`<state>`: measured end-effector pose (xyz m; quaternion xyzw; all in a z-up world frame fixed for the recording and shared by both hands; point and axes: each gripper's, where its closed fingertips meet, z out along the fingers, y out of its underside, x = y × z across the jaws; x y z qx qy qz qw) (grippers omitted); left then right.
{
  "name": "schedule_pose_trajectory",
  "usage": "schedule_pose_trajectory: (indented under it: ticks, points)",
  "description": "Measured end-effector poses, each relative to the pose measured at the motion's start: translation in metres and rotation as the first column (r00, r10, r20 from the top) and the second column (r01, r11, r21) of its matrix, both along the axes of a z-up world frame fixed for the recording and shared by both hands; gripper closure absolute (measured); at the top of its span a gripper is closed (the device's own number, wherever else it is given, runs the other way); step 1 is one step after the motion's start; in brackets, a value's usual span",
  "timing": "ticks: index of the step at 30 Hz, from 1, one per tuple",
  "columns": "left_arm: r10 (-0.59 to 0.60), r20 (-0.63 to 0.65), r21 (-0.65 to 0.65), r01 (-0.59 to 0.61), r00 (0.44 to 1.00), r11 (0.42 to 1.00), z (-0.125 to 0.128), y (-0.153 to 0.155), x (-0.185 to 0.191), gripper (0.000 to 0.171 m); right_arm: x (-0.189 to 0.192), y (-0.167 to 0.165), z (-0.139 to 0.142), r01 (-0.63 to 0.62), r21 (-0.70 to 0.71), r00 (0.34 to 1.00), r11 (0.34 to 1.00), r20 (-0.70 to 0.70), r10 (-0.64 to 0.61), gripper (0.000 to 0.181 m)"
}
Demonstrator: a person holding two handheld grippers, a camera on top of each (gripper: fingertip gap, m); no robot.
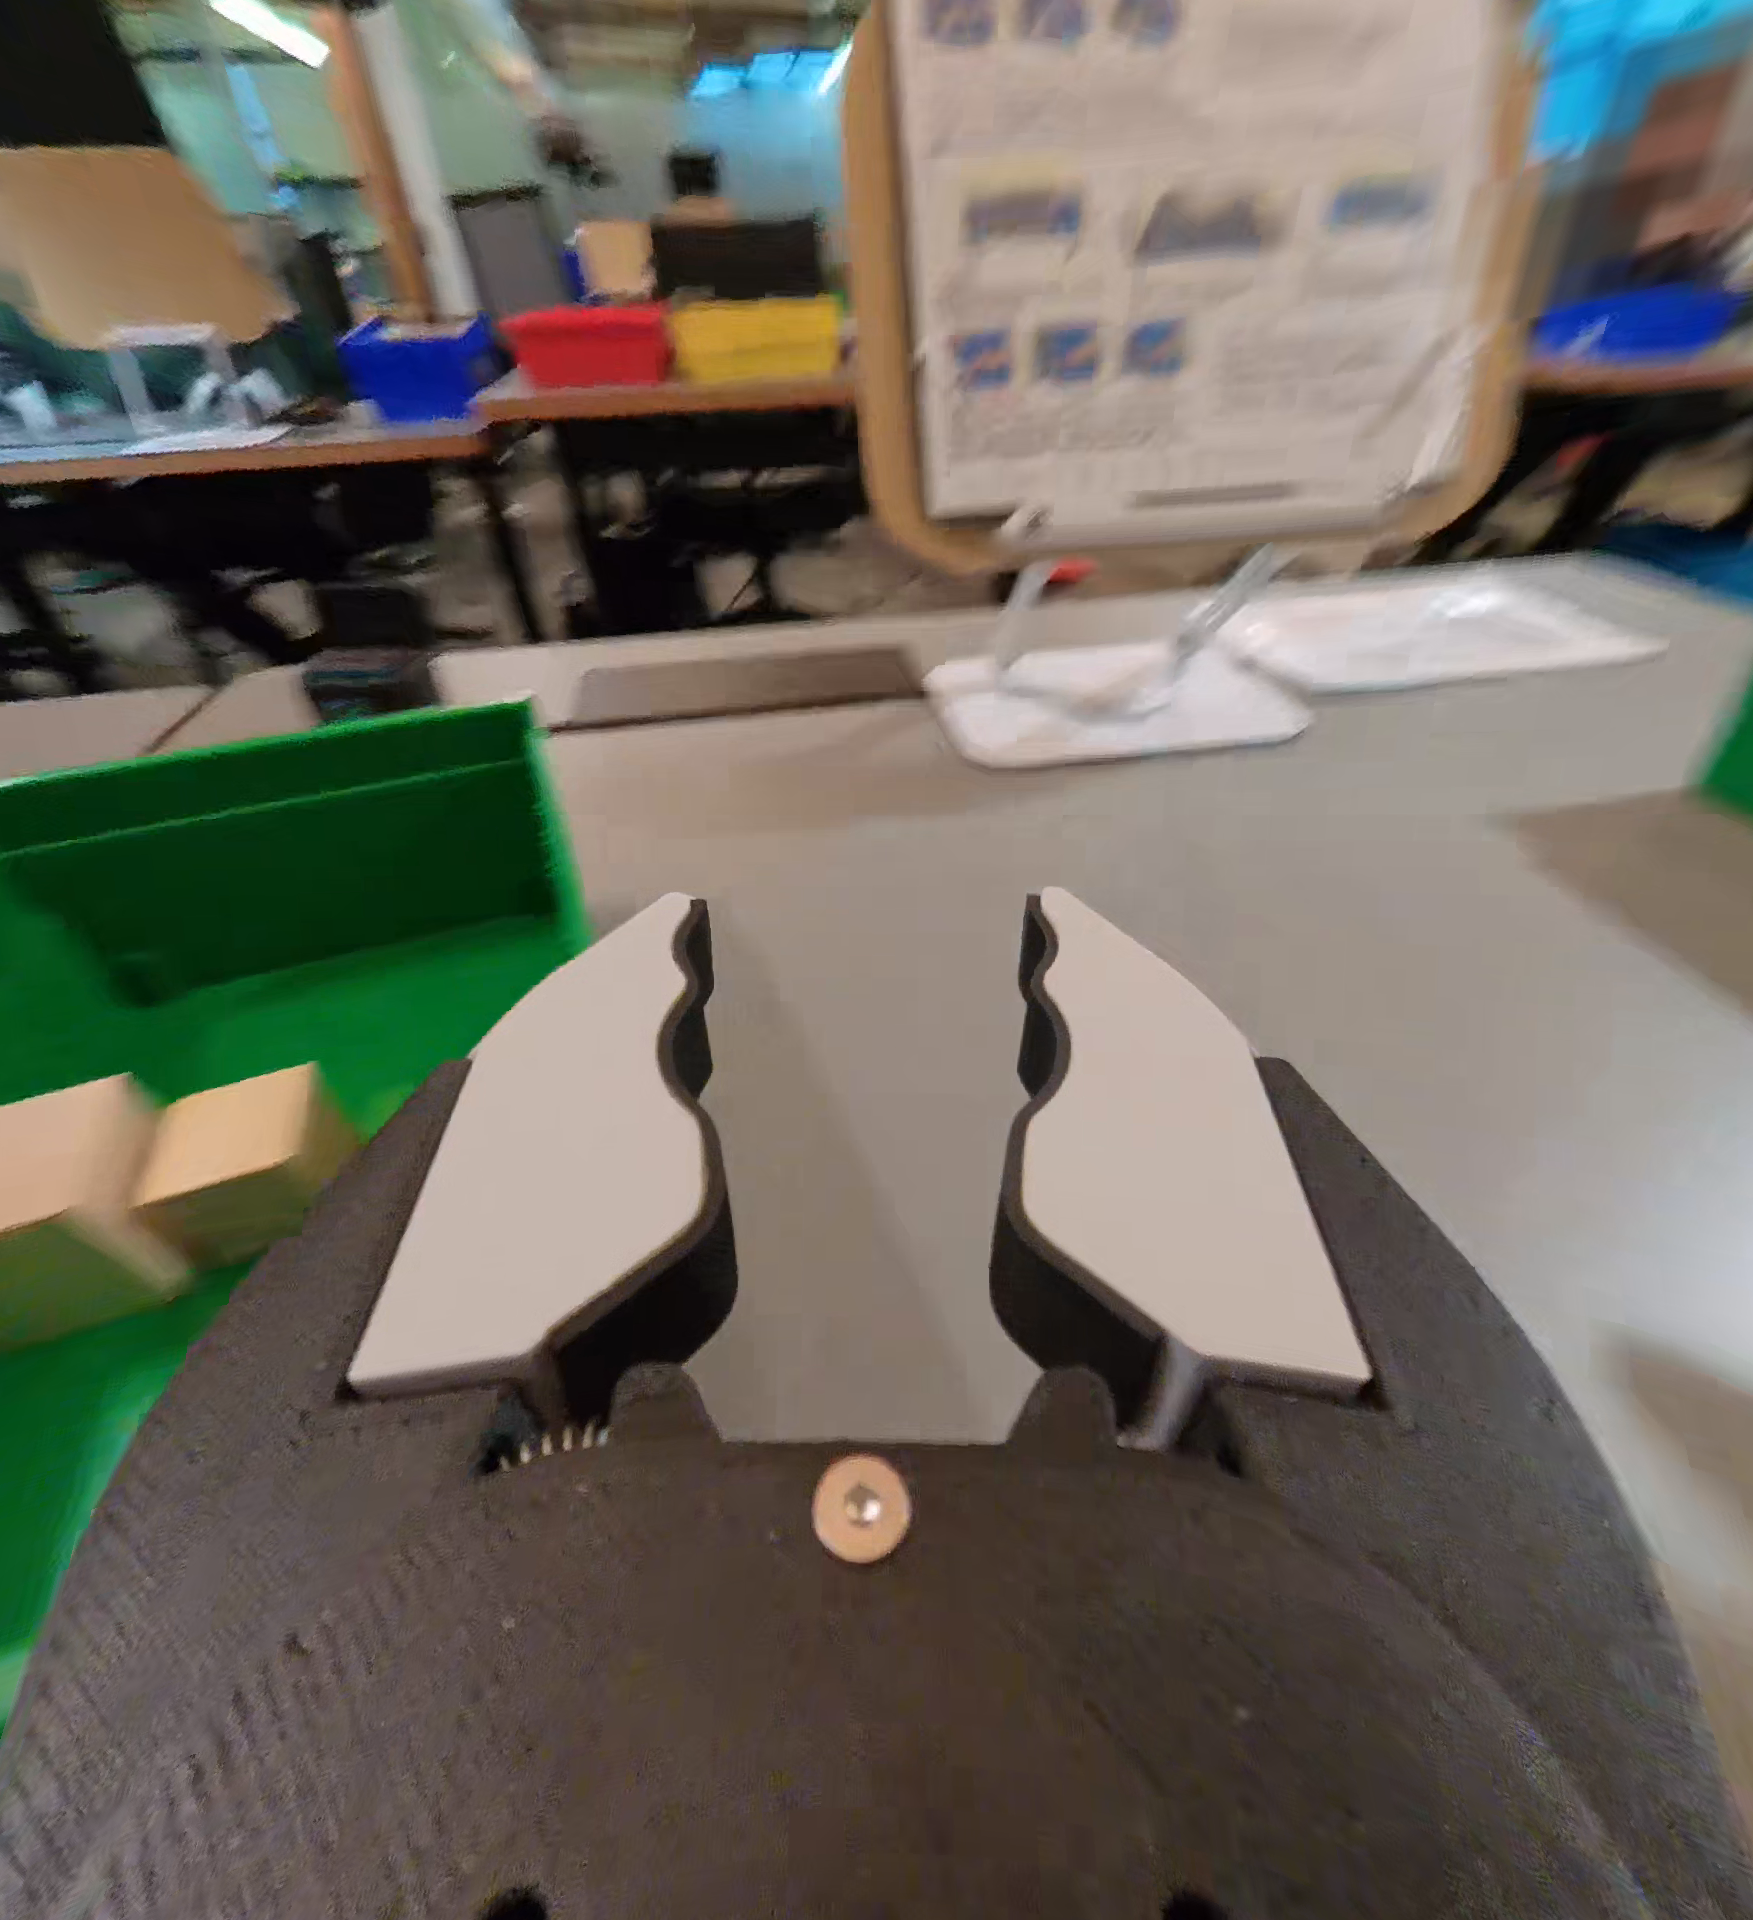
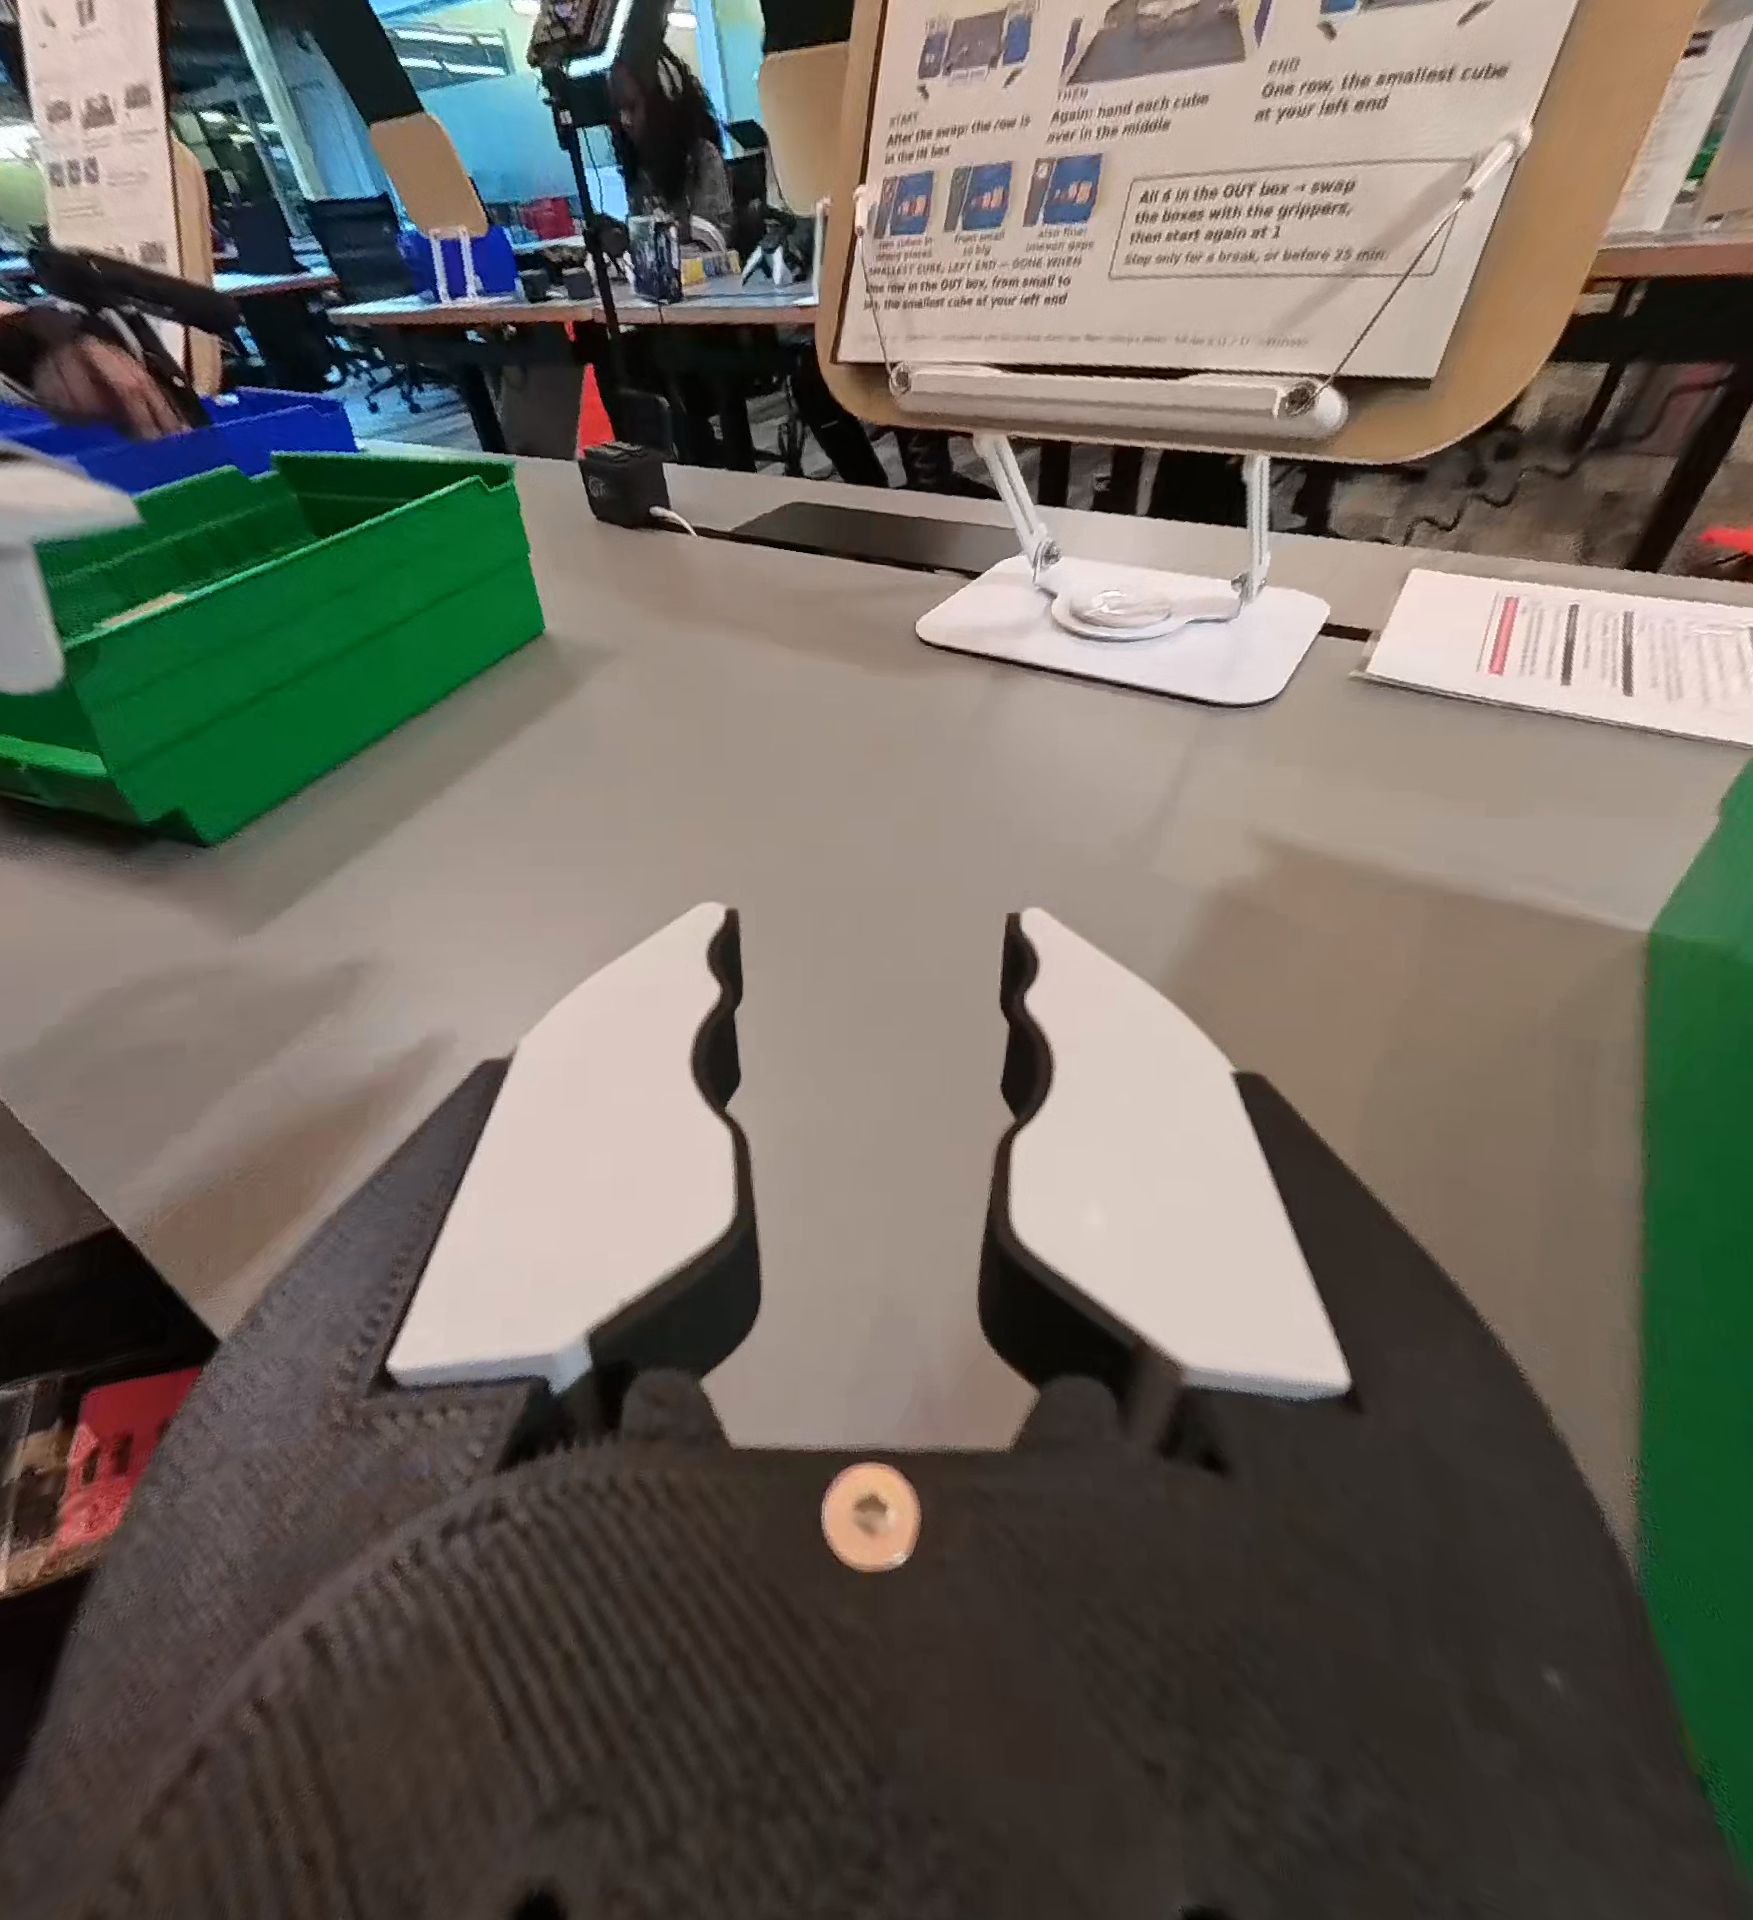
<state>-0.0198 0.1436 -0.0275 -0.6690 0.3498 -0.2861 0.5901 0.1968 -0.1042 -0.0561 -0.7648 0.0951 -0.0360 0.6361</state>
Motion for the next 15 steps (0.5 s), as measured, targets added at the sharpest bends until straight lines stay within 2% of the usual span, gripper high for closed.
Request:
schedule_pose_trajectory:
  ticks: [2, 4, 6, 8, 10, 12, 15]
  points:
    - [0.087, -0.101, 0.021, -0.086, 0.991, 0.996, -0.015, 0.015, -0.013, 0.113, 0.005, 0.001, 0.003, -0.008, 0.025, 0.999, 1.0, -0.045, 0.009, 0.132]
    - [0.149, -0.141, 0.053, -0.143, 0.979, 0.988, -0.021, 0.026, -0.024, 0.114, 0.01, 0.003, 0.001, 0.008, 0.044, 0.992, 0.999, -0.123, -0.003, 0.13]
    - [0.16, -0.182, 0.032, -0.157, 0.97, 0.987, -0.031, 0.032, -0.028, 0.116, 0.018, 0.004, -0.005, 0.048, 0.032, 0.979, 0.998, -0.202, -0.04, 0.13]
    - [0.159, -0.247, -0.034, -0.173, 0.956, 0.984, -0.05, 0.039, -0.032, 0.116, 0.018, 0.005, -0.012, 0.038, 0.017, 0.965, 0.999, -0.262, -0.032, 0.13]
    - [0.163, -0.259, -0.127, -0.201, 0.952, 0.971, -0.064, 0.048, -0.037, 0.117, 0.015, 0.006, -0.015, 0.014, 0.012, 0.952, 1.0, -0.305, -0.01, 0.13]
    - [0.157, -0.234, -0.228, -0.211, 0.959, 0.95, -0.071, 0.054, -0.041, 0.122, 0.013, 0.007, -0.015, 0.001, 0.02, 0.945, 1.0, -0.326, 0.005, 0.13]
    - [0.157, -0.213, -0.298, -0.217, 0.964, 0.93, -0.073, 0.061, -0.049, 0.12, 0.011, 0.009, -0.018, -0.014, 0.009, 0.945, 1.0, -0.327, 0.016, 0.13]
